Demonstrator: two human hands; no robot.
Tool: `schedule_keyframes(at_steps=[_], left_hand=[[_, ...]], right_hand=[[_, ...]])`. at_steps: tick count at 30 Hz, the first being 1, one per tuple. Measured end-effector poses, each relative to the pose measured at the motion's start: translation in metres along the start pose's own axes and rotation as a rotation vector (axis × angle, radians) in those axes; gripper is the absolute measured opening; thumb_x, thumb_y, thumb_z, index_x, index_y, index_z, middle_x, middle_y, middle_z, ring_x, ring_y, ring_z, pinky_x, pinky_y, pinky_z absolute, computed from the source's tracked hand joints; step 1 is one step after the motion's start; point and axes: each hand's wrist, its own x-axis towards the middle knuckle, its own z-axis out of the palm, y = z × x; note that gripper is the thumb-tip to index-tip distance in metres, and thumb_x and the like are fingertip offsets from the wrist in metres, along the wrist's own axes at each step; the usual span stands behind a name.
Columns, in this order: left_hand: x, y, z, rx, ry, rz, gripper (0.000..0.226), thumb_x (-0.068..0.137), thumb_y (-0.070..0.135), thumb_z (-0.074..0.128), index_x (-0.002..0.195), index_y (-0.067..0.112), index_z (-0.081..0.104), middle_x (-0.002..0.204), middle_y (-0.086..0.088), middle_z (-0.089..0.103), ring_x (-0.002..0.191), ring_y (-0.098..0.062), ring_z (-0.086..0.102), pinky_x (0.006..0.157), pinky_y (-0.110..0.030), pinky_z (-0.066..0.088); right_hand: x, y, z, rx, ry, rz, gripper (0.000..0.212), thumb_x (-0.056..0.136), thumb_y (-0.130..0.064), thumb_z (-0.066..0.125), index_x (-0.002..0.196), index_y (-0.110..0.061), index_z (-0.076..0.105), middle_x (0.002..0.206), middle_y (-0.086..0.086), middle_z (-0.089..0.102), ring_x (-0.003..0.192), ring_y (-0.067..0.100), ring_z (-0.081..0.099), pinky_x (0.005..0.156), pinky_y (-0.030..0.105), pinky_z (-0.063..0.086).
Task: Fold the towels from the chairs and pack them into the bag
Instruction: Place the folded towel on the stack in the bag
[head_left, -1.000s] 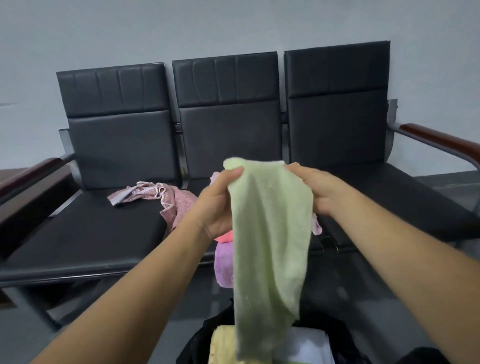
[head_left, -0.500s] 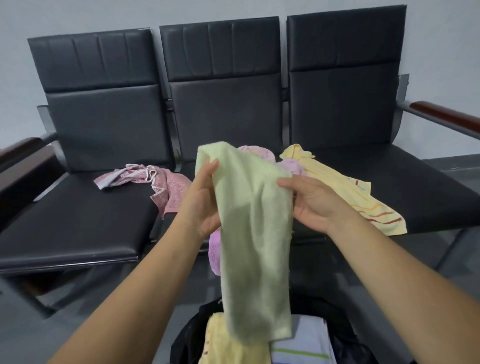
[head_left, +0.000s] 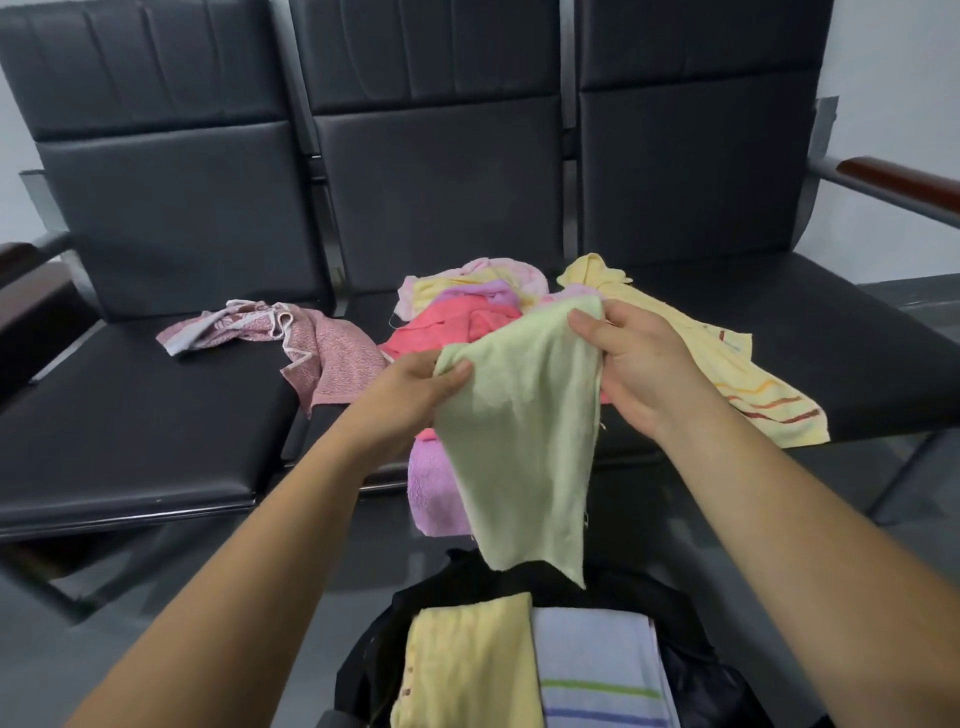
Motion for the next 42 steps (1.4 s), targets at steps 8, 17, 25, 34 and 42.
schedule_keyframes(at_steps=[8, 17, 25, 34, 42], left_hand=[[-0.001, 0.007, 0.001, -0.336, 0.134, -0.059, 0.031, 0.099, 0.031, 0.063, 0.106, 0.003, 0.073, 0.103, -0.014, 0.075, 0.090, -0.027, 0.071, 0.066, -0.031, 0.055], [-0.007, 0.031, -0.001, -0.548, 0.005, 0.108, 0.028, 0.099, 0.015, 0.051, 0.121, 0.005, 0.066, 0.110, -0.009, 0.076, 0.102, -0.019, 0.073, 0.089, -0.030, 0.059], [-0.014, 0.025, -0.020, -0.026, 0.129, 0.189, 0.025, 0.106, 0.007, 0.047, 0.114, 0.014, 0.070, 0.105, -0.005, 0.077, 0.100, -0.021, 0.073, 0.092, -0.040, 0.059], [-0.022, 0.030, -0.020, -0.297, 0.124, 0.168, 0.032, 0.104, 0.026, 0.052, 0.117, 0.002, 0.070, 0.113, -0.012, 0.075, 0.106, -0.027, 0.070, 0.093, -0.038, 0.056], [-0.026, 0.026, -0.029, 0.016, 0.187, 0.201, 0.023, 0.103, 0.010, 0.056, 0.121, 0.003, 0.069, 0.109, -0.016, 0.076, 0.103, -0.031, 0.073, 0.092, -0.043, 0.060]], right_hand=[[0.004, 0.000, -0.003, -0.158, 0.032, 0.058, 0.017, 0.097, -0.013, 0.069, 0.112, -0.006, 0.071, 0.113, 0.010, 0.076, 0.105, 0.027, 0.074, 0.092, 0.045, 0.060], [0.003, -0.005, -0.001, 0.336, -0.202, 0.240, 0.022, 0.098, -0.010, 0.056, 0.095, -0.010, 0.078, 0.095, 0.005, 0.078, 0.079, 0.015, 0.076, 0.059, 0.025, 0.059], [0.007, -0.002, 0.001, -0.030, 0.004, 0.047, 0.023, 0.095, -0.013, 0.071, 0.117, -0.007, 0.070, 0.104, 0.012, 0.078, 0.093, 0.031, 0.076, 0.070, 0.042, 0.057], [-0.002, -0.010, 0.014, 0.331, -0.237, 0.131, 0.038, 0.103, -0.006, 0.052, 0.076, -0.009, 0.079, 0.079, 0.000, 0.076, 0.079, 0.009, 0.075, 0.085, 0.026, 0.059], [0.002, -0.010, 0.001, -0.114, -0.029, -0.035, 0.020, 0.095, -0.015, 0.071, 0.114, -0.010, 0.074, 0.105, 0.008, 0.078, 0.095, 0.025, 0.075, 0.079, 0.043, 0.061]])
